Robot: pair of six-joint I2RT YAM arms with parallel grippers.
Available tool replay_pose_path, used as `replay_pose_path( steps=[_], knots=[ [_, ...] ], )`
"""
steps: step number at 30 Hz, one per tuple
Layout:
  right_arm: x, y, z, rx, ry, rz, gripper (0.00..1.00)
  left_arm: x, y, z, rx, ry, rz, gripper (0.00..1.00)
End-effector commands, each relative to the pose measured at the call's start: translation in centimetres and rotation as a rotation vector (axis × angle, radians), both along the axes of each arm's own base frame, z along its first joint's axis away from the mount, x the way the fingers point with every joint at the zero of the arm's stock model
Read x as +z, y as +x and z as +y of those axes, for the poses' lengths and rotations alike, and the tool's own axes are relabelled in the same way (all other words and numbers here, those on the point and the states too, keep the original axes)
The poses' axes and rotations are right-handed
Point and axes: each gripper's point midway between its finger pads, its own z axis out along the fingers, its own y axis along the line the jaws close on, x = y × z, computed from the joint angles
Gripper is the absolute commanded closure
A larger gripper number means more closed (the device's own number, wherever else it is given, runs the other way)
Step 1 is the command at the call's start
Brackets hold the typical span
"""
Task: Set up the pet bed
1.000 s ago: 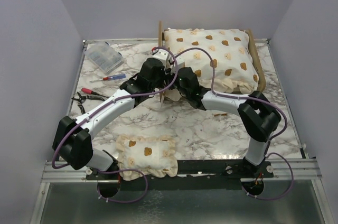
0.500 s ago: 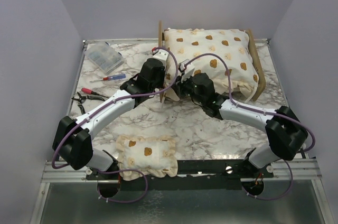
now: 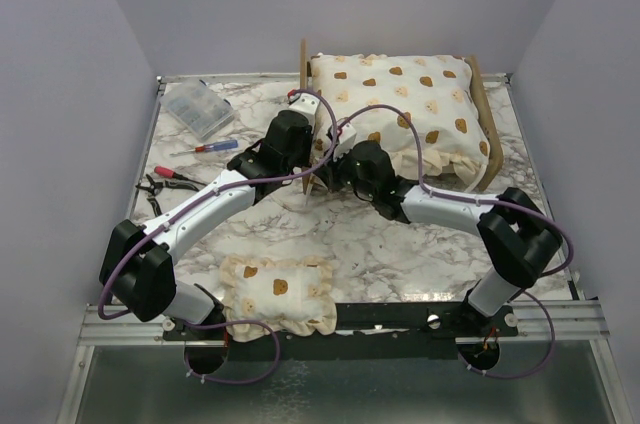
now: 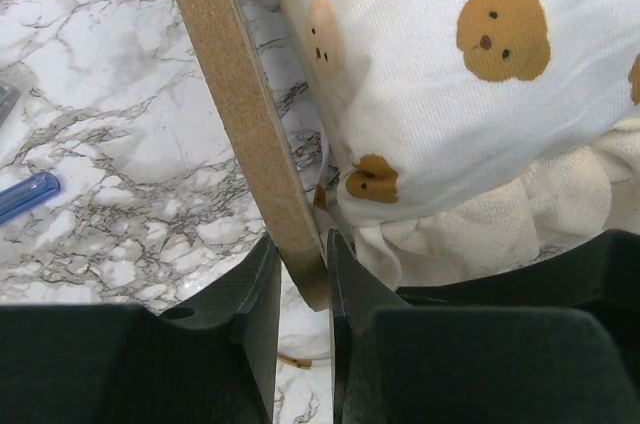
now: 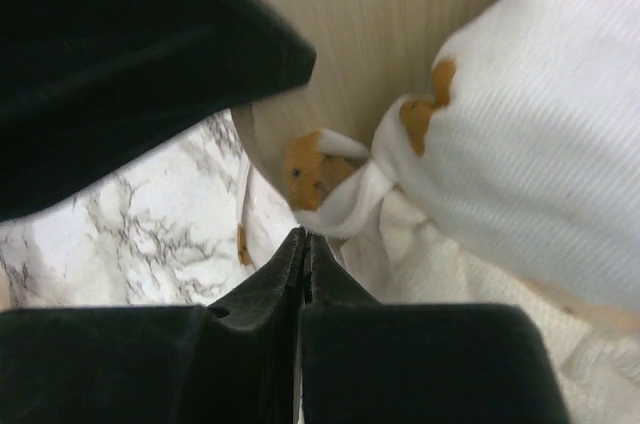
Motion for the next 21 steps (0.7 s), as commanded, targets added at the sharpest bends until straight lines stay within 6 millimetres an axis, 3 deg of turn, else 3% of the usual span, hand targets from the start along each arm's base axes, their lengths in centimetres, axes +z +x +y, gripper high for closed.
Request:
replay_pose_path(
  steps=[1, 6, 15, 17, 21],
  knots=[
    [3.9, 2.3, 0.8, -0.062, 0.065, -0.083, 0.98, 1.5, -1.0, -1.7, -0.093, -0.030, -0.035, 1.00],
    [4.1, 3.2, 1.6, -0.060, 0.052, -0.083, 0.98, 1.6, -1.0, -1.9, -0.098, -0.037, -0.034, 1.00],
    [-0.1, 5.4, 2.2, -0.131, -0.017, -0.015, 0.99, 1.8, -1.1, -1.8, -0.100, -0.040, -0.041, 1.00],
    [0.4, 5.1, 2.3, -0.118, -0.009, -0.018, 0.99, 2.0, -1.1, -1.7, -0.097, -0.040, -0.045, 1.00],
    [3.8, 4.3, 1.9, -0.095, 0.026, -0.056, 0.98, 2.8, -1.2, -1.4, -0.092, -0.043, -0.065, 1.00]
  ],
)
